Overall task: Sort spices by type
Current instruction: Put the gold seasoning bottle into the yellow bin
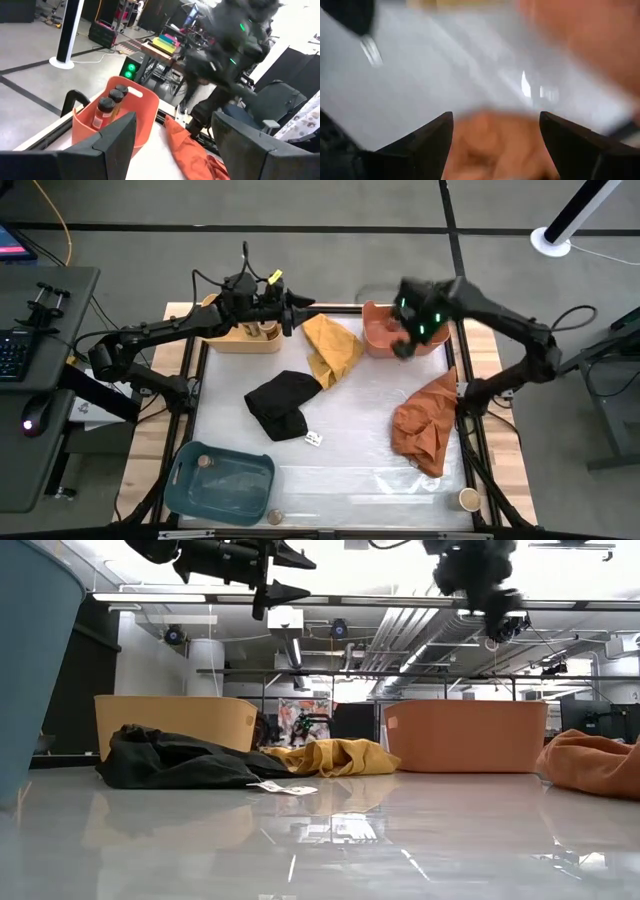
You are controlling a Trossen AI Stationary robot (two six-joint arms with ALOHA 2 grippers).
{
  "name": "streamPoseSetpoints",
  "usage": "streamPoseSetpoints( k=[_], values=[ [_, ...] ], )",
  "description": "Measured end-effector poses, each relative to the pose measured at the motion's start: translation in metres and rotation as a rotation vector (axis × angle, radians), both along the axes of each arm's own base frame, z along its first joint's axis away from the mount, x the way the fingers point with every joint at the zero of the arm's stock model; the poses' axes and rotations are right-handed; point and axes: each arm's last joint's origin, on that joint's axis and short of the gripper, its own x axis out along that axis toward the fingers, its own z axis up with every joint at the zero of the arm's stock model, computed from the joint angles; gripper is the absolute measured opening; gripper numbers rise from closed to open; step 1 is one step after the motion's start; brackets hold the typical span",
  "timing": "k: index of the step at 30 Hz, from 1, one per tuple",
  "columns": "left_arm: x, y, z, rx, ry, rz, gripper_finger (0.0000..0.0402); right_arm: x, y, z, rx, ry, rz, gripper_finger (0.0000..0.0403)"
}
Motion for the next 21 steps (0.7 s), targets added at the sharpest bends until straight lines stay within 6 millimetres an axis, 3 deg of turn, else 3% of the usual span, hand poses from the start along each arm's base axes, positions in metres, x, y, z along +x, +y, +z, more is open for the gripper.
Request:
streamPoseSetpoints(
  k=[6, 11, 17, 21],
  values=[
    [-0.001, 0.000, -0.005, -0.028, 0.050, 0.000, 0.0246, -0.008, 0.080, -0.045, 0.272, 0.262, -0.033, 0.0254],
    [-0.001, -0.001, -0.009, -0.040, 0.086, -0.001, 0.0246, -0.026, 0.144, -0.075, 0.518, 0.495, 0.037, 0.0178],
    [-0.001, -0.001, -0.010, -0.073, 0.090, 0.002, 0.0246, -0.044, 0.191, -0.088, 0.590, 0.657, 0.122, 0.0028],
    [-0.001, -0.001, -0.010, -0.106, 0.085, 0.017, 0.0246, -0.048, 0.218, -0.107, 0.699, 0.662, 0.206, 0.0017]
  ],
)
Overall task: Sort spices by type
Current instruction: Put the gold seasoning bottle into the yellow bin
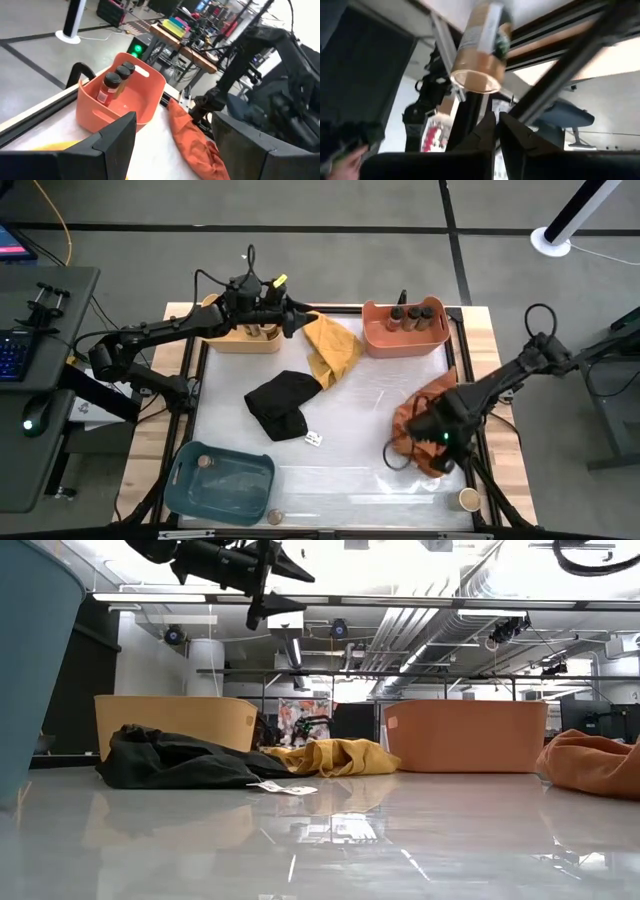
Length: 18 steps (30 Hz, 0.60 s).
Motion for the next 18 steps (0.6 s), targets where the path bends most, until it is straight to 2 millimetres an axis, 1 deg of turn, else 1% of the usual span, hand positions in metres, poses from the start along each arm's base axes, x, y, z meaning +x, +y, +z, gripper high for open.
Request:
streamPoseSetpoints(
  k=[2, 5, 10, 14, 18],
  values=[
    [0.000, 0.000, 0.000, -0.018, -0.002, 0.023, 0.0246, -0.003, 0.012, -0.010, 0.039, -0.003, 0.016, 0.0011],
    [0.002, -0.004, 0.000, -0.056, -0.009, 0.055, 0.0246, -0.010, 0.026, -0.020, 0.040, 0.009, 0.038, 0.0003],
    [0.009, -0.018, 0.000, -0.130, -0.021, 0.053, 0.0246, -0.021, 0.045, -0.026, 0.063, 0.022, 0.083, 0.0002],
    [0.016, -0.034, 0.000, -0.150, -0.022, 0.014, 0.0246, -0.026, 0.055, -0.029, 0.062, 0.046, 0.082, 0.0001],
    [0.021, -0.049, 0.000, -0.143, -0.018, -0.020, 0.0246, -0.026, 0.060, -0.031, 0.036, 0.068, 0.041, 0.0001]
  ],
)
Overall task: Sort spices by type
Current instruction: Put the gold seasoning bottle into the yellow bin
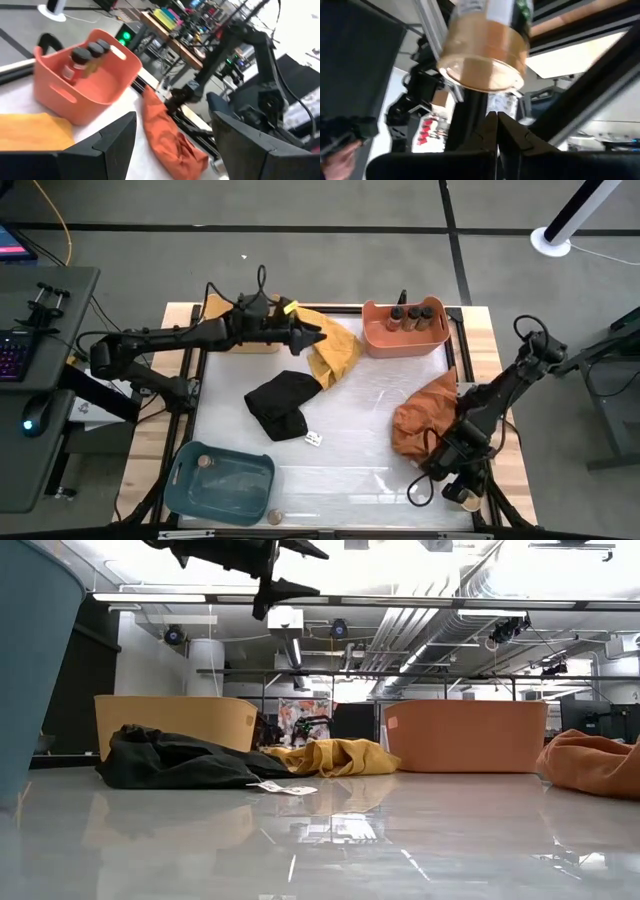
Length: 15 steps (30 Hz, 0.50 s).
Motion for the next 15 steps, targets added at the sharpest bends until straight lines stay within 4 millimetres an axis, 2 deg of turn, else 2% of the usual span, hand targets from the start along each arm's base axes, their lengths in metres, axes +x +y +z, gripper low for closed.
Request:
streamPoseSetpoints(
  k=[7, 15],
  values=[
    [0.005, -0.017, -0.001, 0.044, 0.011, -0.068, 0.0246, 0.011, 0.011, -0.012, -0.024, 0.041, -0.054, 0.0001],
    [0.006, -0.027, -0.004, 0.060, 0.047, -0.151, 0.0246, 0.018, 0.018, -0.024, -0.044, 0.095, -0.074, 0.0000]
  ],
)
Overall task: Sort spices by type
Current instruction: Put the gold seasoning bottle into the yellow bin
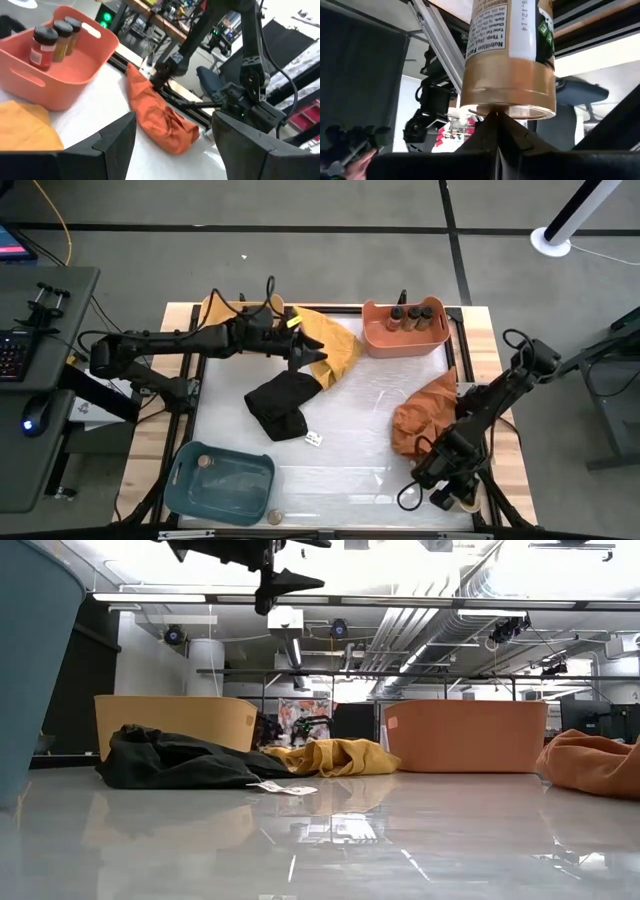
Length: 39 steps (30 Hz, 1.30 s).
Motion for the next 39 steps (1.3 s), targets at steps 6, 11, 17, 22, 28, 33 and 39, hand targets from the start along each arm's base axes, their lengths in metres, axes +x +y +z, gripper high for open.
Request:
streamPoseSetpoints(
  k=[6, 11, 17, 22, 28, 33, 39],
  values=[
    [-0.001, -0.001, -0.002, 0.006, 0.023, -0.047, 0.0246, 0.017, -0.003, 0.001, -0.001, -0.079, -0.099, 0.0000],
    [-0.001, -0.001, -0.003, 0.022, 0.031, -0.053, 0.0246, 0.034, -0.010, 0.003, 0.007, -0.182, -0.192, 0.0000],
    [-0.001, -0.001, -0.003, 0.036, 0.032, -0.059, 0.0246, 0.058, -0.024, 0.006, -0.009, -0.375, -0.304, 0.0000],
    [-0.001, -0.001, -0.003, 0.035, 0.032, -0.058, 0.0246, 0.079, -0.042, 0.008, -0.051, -0.562, -0.381, 0.0000],
    [-0.002, -0.001, -0.001, 0.029, 0.019, -0.055, 0.0246, 0.101, -0.071, 0.010, -0.138, -0.780, -0.449, 0.0000],
    [-0.002, -0.001, 0.003, -0.014, -0.016, -0.037, 0.0246, 0.117, -0.102, 0.011, -0.236, -0.926, -0.492, 0.0000],
    [-0.001, 0.000, 0.010, -0.038, -0.084, -0.027, 0.0246, 0.130, -0.142, 0.012, -0.369, -1.067, -0.532, 0.0000]
  ],
)
